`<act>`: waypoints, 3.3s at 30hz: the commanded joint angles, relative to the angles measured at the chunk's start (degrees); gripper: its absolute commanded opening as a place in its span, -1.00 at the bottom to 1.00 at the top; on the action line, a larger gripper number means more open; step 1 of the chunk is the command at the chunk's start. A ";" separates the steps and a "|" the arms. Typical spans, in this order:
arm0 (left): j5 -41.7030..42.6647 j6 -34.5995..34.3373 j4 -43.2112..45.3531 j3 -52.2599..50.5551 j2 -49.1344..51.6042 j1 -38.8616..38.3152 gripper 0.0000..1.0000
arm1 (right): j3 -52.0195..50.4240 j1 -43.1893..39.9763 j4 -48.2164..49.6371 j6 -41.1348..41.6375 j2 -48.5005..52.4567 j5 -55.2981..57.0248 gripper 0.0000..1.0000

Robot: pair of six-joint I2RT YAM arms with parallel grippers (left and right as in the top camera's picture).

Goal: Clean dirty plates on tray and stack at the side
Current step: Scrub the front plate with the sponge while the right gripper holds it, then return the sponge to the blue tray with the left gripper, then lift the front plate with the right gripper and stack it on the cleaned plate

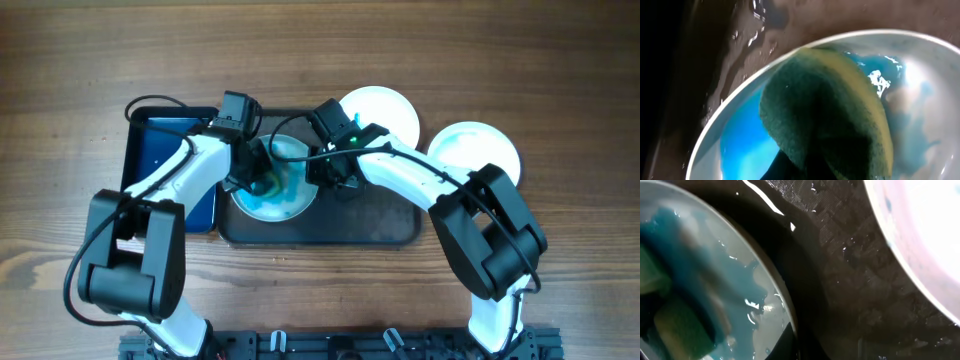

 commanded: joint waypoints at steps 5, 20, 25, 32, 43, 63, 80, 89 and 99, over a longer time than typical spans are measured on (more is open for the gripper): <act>34.51 25.20 0.85 -2.71 2.05 1.07 -0.92 | -0.07 -0.96 0.31 -1.64 0.96 0.87 -0.92; -11.54 2.21 -12.52 11.08 2.49 1.33 -0.92 | -0.07 -0.94 0.26 -1.64 0.96 0.33 -0.91; 3.45 2.29 -13.35 4.35 3.67 -0.15 -0.92 | -0.07 -0.94 0.28 -1.75 0.96 0.24 -0.91; 14.36 8.26 -10.01 3.63 3.65 -2.80 -0.92 | -0.07 -0.94 0.70 -3.13 0.96 -1.25 -0.91; 3.69 7.37 -12.61 9.75 0.83 -1.53 -0.92 | -0.07 -0.94 0.68 -3.15 0.96 -1.25 -0.91; 3.50 0.74 -2.58 -0.15 1.36 -3.76 -0.92 | -0.07 -0.94 0.85 -4.66 0.96 -2.73 -0.91; 1.11 0.15 -9.57 17.31 -2.14 8.59 -0.92 | 0.15 -0.87 0.72 -6.54 0.79 -2.54 -0.91; 5.09 4.68 -29.11 29.24 -3.72 19.34 -0.92 | 2.97 4.85 -5.42 -18.93 -8.92 19.19 -0.91; 4.90 4.48 -29.27 29.20 -3.72 19.47 -0.92 | 3.13 24.59 -9.60 -27.63 -21.14 74.47 -0.92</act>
